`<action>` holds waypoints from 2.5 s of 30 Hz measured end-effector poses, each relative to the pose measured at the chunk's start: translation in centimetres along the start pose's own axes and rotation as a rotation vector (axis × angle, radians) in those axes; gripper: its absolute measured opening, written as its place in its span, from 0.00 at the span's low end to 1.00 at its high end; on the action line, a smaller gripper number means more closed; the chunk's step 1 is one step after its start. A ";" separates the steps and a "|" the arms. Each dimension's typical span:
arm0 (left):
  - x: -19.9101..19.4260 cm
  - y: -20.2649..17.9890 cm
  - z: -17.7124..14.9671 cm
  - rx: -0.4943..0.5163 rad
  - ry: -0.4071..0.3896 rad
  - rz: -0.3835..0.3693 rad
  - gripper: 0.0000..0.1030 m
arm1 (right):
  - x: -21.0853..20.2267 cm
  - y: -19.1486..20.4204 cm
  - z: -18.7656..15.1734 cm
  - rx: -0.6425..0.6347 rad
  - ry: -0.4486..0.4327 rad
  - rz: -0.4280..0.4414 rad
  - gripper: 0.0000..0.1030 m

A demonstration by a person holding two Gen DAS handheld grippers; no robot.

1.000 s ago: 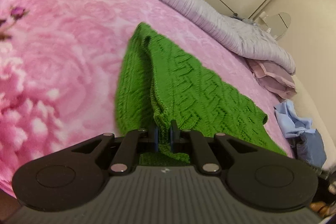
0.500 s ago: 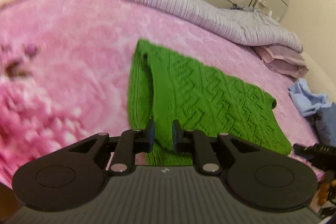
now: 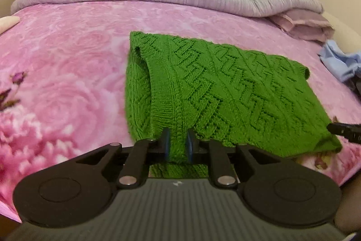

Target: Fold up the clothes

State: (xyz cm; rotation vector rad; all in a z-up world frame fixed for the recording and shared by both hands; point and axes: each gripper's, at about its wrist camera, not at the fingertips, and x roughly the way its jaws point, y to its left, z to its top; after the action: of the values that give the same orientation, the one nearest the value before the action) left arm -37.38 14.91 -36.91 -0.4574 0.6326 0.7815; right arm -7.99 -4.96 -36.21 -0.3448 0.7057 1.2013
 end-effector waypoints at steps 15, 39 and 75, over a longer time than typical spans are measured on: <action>13.8 0.1 12.8 0.242 -0.036 0.051 0.14 | 11.9 -3.6 12.0 -0.146 -0.095 0.012 0.27; 1.8 -3.2 0.7 0.060 0.047 0.058 0.14 | 0.9 1.8 2.1 0.009 0.012 0.001 0.27; -13.2 -10.6 -3.8 0.046 -0.048 0.233 0.58 | -11.3 7.1 -0.7 0.104 -0.021 -0.108 0.74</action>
State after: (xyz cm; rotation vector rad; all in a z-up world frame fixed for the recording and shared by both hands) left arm -37.80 -0.62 -29.25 -0.3249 0.6652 0.9938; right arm -16.95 -11.17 -28.44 -0.2795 0.7195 1.0599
